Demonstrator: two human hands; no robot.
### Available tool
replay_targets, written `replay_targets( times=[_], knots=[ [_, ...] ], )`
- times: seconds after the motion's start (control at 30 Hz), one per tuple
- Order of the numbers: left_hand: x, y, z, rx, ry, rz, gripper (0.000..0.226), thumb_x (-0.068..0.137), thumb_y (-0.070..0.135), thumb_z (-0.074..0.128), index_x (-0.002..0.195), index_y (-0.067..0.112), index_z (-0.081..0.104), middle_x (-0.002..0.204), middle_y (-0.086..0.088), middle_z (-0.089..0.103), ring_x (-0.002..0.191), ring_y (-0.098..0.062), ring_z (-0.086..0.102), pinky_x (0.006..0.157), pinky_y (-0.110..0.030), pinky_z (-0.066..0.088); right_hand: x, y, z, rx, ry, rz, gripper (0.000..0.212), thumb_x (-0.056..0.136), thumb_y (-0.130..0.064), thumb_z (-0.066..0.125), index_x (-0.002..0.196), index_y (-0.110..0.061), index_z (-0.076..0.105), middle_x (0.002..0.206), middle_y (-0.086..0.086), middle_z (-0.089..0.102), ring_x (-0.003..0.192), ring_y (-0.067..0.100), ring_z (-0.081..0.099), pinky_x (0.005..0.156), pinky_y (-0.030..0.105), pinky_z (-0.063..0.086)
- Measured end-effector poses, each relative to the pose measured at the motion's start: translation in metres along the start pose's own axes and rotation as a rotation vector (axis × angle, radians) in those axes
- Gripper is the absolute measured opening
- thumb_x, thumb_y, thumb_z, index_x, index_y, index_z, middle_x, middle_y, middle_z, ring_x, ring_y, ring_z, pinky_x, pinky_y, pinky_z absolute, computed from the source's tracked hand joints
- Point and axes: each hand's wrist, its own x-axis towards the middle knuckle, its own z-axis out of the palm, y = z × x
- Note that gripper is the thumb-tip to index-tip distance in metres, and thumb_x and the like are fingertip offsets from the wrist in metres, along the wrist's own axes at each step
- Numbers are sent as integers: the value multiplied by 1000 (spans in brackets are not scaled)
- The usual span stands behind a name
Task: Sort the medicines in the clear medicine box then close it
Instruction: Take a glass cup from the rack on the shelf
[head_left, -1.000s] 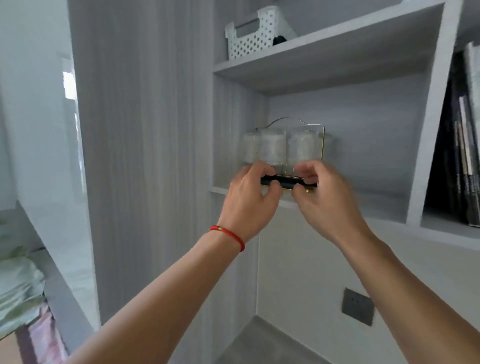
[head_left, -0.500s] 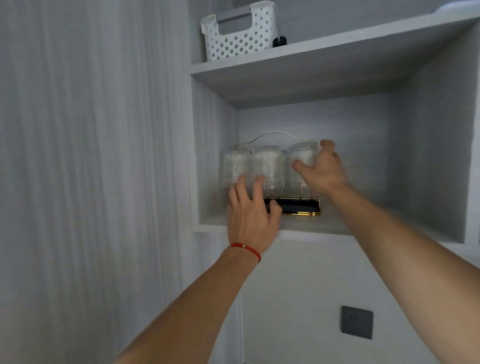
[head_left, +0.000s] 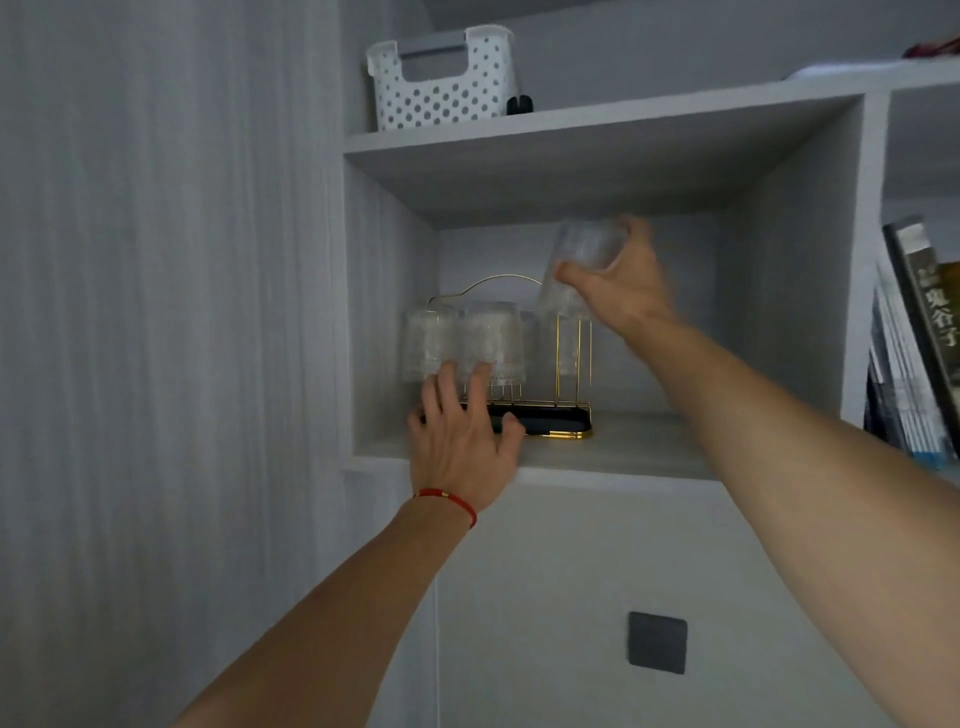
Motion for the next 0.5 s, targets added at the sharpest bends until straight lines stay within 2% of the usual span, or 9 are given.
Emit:
replay_targets(
  times=[0.1, 0.17, 0.23, 0.3, 0.37, 0.4, 0.43, 0.5],
  knots=[
    [-2, -1, 1, -27, -42, -11, 59, 87, 48, 40, 143, 27, 34, 149, -9, 33, 130, -30, 36, 94, -48, 46, -5, -22, -19, 85, 5, -75, 100, 72, -37, 87, 153, -22, 31, 140, -7, 46, 123, 10, 45, 105, 26, 40],
    [-1, 0, -4, -75, -73, -14, 59, 91, 48, 42, 145, 26, 33, 151, -10, 31, 134, -29, 32, 100, -50, 44, -21, -29, -31, 117, -23, -82, 96, 70, -38, 89, 149, -24, 37, 143, -9, 45, 129, 10, 46, 112, 35, 44],
    [-3, 6, -15, -197, -68, 3, 58, 94, 44, 48, 146, 22, 35, 150, -9, 33, 137, -27, 29, 108, -49, 38, -46, -31, -38, 173, -59, -60, 90, 67, -37, 93, 142, -25, 45, 142, -7, 51, 129, 14, 53, 107, 44, 51],
    [-12, 21, -34, -447, 4, 7, 56, 95, 44, 50, 144, 19, 40, 143, -2, 43, 135, -19, 34, 110, -38, 36, -81, -30, -42, 245, -112, -6, 88, 64, -36, 95, 137, -25, 47, 139, -2, 58, 124, 16, 61, 100, 46, 55],
    [-33, 43, -61, -887, 30, -111, 53, 94, 55, 45, 141, 30, 43, 133, 16, 53, 127, -3, 45, 103, -21, 42, -122, -27, -47, 383, -178, 59, 88, 62, -33, 96, 133, -22, 46, 123, -2, 70, 106, 12, 72, 86, 38, 60],
    [-45, 55, -74, -1130, -14, -199, 52, 93, 60, 45, 139, 34, 45, 129, 20, 57, 122, 0, 52, 96, -21, 48, -143, -23, -50, 447, -204, 94, 87, 61, -31, 96, 132, -20, 46, 111, -4, 76, 98, 10, 75, 81, 34, 60],
    [-58, 64, -85, -1322, -63, -278, 54, 92, 60, 47, 137, 31, 48, 128, 15, 61, 117, -4, 60, 90, -27, 55, -163, -19, -52, 495, -234, 129, 87, 60, -31, 96, 130, -19, 47, 104, -4, 79, 95, 12, 76, 81, 34, 60],
    [-87, 71, -99, -1469, -117, -376, 59, 89, 55, 55, 134, 16, 52, 123, -3, 68, 107, -20, 69, 74, -36, 60, -205, -5, -56, 594, -310, 203, 92, 57, -30, 98, 131, -15, 45, 103, 2, 80, 98, 21, 77, 90, 42, 60]
  ],
)
